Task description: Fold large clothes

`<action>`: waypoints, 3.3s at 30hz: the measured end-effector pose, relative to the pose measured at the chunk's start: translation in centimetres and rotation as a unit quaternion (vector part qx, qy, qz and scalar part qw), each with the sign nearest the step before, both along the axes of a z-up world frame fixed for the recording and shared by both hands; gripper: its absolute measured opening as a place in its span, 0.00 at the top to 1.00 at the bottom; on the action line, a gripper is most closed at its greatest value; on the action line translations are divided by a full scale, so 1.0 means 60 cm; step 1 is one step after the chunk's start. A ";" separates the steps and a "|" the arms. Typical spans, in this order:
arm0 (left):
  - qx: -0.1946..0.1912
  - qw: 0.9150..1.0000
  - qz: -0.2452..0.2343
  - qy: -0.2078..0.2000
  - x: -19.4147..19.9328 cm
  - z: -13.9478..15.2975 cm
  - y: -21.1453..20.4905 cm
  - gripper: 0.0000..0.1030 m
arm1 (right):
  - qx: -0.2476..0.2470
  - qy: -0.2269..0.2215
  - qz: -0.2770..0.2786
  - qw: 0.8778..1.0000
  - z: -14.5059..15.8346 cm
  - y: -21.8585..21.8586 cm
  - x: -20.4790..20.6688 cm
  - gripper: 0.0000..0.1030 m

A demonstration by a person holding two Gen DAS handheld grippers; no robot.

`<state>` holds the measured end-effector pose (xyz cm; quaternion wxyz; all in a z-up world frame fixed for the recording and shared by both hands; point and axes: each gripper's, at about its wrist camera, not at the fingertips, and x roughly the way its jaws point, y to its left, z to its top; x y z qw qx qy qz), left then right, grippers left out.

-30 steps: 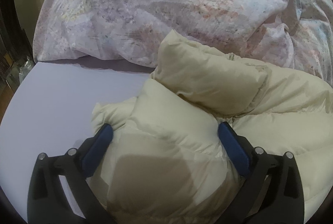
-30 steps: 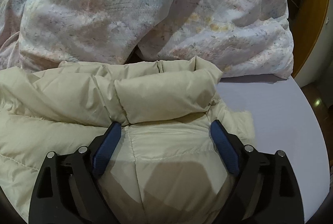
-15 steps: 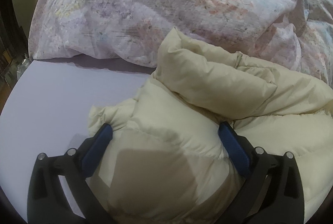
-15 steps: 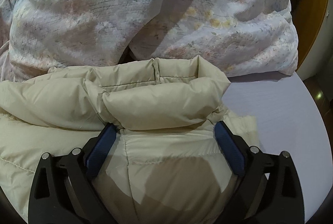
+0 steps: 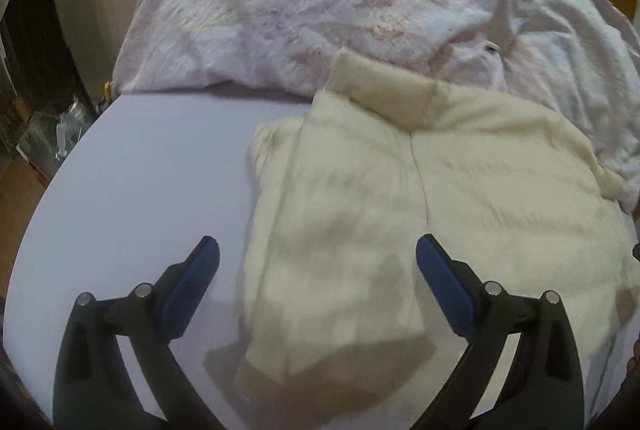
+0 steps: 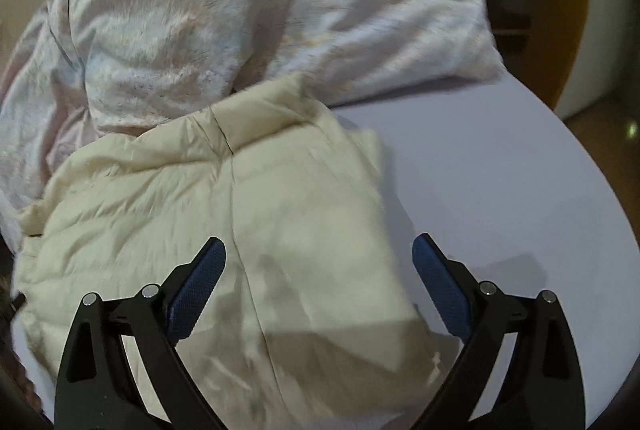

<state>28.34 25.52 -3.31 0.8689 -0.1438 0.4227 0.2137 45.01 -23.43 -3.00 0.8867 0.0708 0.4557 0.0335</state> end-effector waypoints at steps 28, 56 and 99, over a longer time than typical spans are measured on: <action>-0.145 0.987 0.074 -0.001 -0.077 -0.070 -0.053 0.37 | 0.214 0.102 -0.032 0.971 -0.075 -0.035 -0.092 0.57; -0.195 0.977 0.075 -0.044 -0.271 -0.045 -0.039 0.88 | 0.273 0.138 0.037 0.951 -0.054 -0.052 -0.232 0.80; -0.148 0.988 0.045 -0.014 -0.307 -0.060 -0.057 0.24 | -0.043 0.017 0.208 0.977 -0.042 0.385 -0.177 0.37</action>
